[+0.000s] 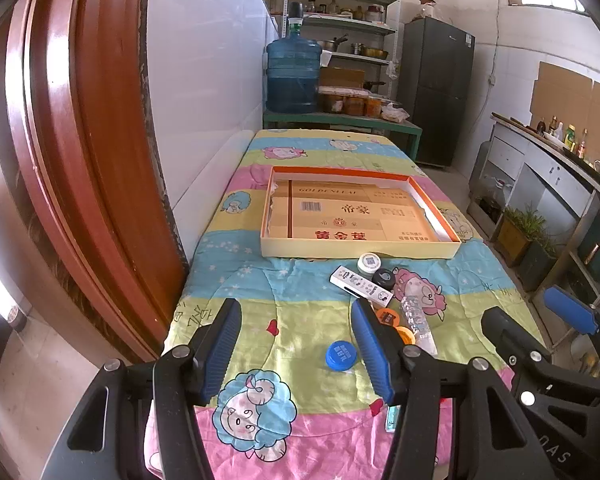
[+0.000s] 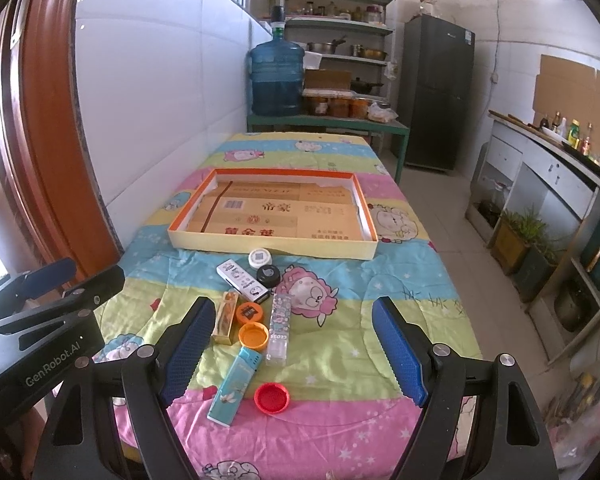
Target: Organize rigid objects
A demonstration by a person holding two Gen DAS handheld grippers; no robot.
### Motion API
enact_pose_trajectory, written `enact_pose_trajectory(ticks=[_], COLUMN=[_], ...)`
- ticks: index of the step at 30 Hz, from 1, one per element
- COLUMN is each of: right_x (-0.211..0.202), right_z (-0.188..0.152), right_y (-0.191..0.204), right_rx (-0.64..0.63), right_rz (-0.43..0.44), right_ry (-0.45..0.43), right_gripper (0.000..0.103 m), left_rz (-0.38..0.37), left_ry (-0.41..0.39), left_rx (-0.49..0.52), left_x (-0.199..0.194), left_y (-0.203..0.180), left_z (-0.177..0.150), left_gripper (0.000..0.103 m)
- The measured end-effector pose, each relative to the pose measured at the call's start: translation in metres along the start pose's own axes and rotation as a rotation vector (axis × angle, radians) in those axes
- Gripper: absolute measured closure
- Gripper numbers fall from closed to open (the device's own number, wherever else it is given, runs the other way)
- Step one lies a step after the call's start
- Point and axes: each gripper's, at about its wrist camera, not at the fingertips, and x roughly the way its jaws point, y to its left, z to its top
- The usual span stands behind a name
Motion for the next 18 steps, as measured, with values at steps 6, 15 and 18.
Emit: enact_pose_trajectory(ticks=[6, 15, 18], right_x=[-0.0013, -0.0005, -0.0008], right_z=[0.0005, 0.0003, 0.0003], right_y=[-0.0003, 0.0003, -0.0001], right_rx=[0.001, 0.000, 0.001], right_rz=[0.001, -0.002, 0.002], right_ry=[-0.001, -0.002, 0.002], right_gripper=[0.021, 0.021, 0.021], left_rz=[0.000, 0.000, -0.001], left_ry=[0.001, 0.001, 0.001], left_rx=[0.001, 0.001, 0.001], left_x=[0.0011, 0.0013, 0.0012], left_y=[0.0003, 0.0002, 0.0001], left_z=[0.0001, 0.0001, -0.0001], left_gripper=[0.046, 0.046, 0.046])
